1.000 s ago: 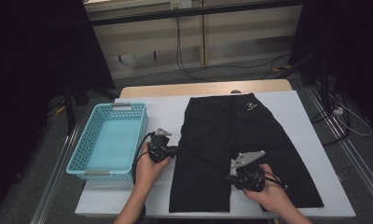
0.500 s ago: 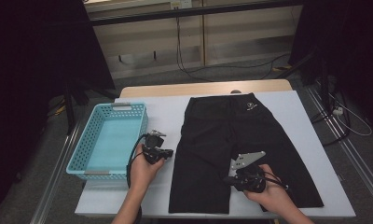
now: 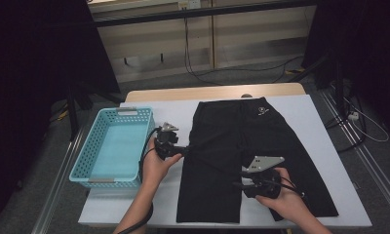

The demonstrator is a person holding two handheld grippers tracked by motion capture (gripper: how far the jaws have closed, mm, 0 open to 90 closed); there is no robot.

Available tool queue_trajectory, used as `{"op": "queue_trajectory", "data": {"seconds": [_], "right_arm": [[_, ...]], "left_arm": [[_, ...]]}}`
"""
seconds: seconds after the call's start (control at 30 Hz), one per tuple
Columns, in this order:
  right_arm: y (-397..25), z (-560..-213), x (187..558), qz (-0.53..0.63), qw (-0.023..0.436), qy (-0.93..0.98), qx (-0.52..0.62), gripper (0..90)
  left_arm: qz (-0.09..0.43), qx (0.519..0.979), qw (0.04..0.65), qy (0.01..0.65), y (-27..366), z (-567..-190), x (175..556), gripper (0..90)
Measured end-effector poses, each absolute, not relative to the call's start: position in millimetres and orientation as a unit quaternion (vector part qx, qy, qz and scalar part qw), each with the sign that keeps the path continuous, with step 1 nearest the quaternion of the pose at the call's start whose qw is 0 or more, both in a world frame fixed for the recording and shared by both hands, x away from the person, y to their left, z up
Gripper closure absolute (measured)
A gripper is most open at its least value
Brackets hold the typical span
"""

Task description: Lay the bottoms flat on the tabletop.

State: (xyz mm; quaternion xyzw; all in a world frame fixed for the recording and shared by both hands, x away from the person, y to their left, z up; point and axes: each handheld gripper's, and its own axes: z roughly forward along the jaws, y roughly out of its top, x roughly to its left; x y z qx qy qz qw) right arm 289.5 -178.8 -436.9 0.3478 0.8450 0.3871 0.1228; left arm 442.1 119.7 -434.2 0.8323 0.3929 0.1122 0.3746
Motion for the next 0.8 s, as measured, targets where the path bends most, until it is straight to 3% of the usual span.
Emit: {"op": "queue_trajectory", "data": {"seconds": [0.1,0.27,0.53,0.8], "right_arm": [[-180,-438,291,0.385,0.133,0.84,0.358,40.2],[-179,-438,292,0.384,0.139,0.838,0.363,35.8],[-179,-440,294,0.388,0.136,0.835,0.366,35.0],[-179,-441,295,0.386,0.136,0.836,0.364,34.6]], "left_arm": [[0.112,0.835,0.372,0.389,116,-435,451,23.0],[0.139,0.84,0.365,0.377,111,-435,463,23.0],[0.142,0.834,0.373,0.38,102,-443,487,45.1],[0.144,0.837,0.369,0.377,89,-451,497,54.6]]}}
